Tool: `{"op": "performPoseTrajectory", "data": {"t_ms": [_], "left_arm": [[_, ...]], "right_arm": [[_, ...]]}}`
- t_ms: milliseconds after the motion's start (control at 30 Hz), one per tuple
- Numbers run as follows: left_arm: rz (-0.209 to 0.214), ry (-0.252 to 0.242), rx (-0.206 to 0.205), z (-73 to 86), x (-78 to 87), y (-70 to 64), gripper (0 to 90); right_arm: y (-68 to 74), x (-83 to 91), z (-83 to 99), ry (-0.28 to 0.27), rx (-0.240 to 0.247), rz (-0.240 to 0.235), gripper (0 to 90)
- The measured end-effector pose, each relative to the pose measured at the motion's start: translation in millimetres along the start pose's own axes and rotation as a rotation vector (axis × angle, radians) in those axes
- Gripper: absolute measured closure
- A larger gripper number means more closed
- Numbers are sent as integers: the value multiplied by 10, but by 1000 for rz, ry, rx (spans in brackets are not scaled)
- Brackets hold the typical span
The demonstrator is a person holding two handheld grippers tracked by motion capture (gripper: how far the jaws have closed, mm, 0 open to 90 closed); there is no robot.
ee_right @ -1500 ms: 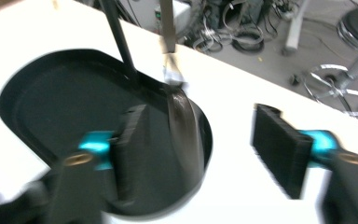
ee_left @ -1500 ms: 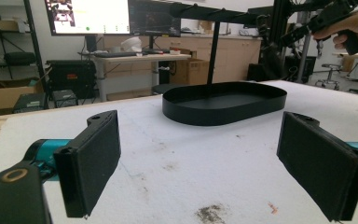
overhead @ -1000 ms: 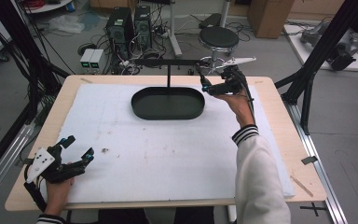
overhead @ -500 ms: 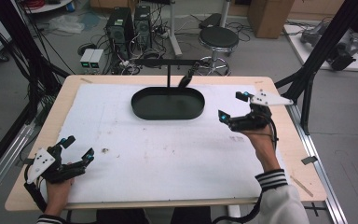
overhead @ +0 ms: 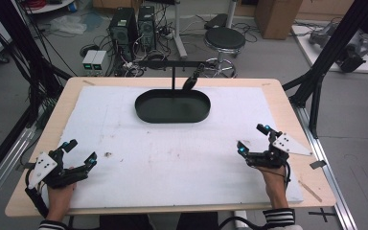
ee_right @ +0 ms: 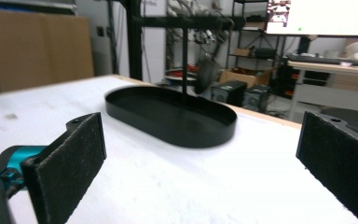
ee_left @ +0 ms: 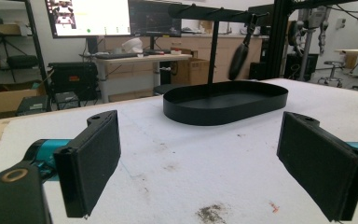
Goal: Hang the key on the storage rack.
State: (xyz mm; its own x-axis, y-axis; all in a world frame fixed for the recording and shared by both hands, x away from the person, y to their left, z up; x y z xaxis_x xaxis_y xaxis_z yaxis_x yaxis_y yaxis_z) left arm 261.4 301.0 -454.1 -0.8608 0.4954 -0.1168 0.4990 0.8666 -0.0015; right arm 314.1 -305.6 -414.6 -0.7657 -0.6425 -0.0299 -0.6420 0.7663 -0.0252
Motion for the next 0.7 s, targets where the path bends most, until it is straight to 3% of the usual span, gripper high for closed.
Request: {"op": "performPoseTrajectory", "data": {"t_ms": [167,233,333,400,500,700], "left_arm": [[1,1,-4,0,2,0,139],[0,-1,-1,0,2,0,139],[0,-1,-2,0,3,-1,139],[0,-2,-2,1,4,-1,139],[-2,0,1,1,2,2,139],[0,-2,-5,1,3,-4,139]], "right_arm": [[19,59,196,-15,21,26,3],[24,82,266,-33,4,22,4],[41,95,375,-19,-9,25,4],[49,116,376,-41,0,42,4],[29,127,385,-52,-29,57,4],[36,128,388,-55,-23,55,4]]}}
Point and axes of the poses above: each handheld gripper's, and its own axes: x roughly backward along the jaws, z roughly out of its underside, y roughly to its left, the point moved 1 cm from there along -x, roughly forward along the jaws, and after that the axes turned 5 degrees about -y, right-handed, at the moved point
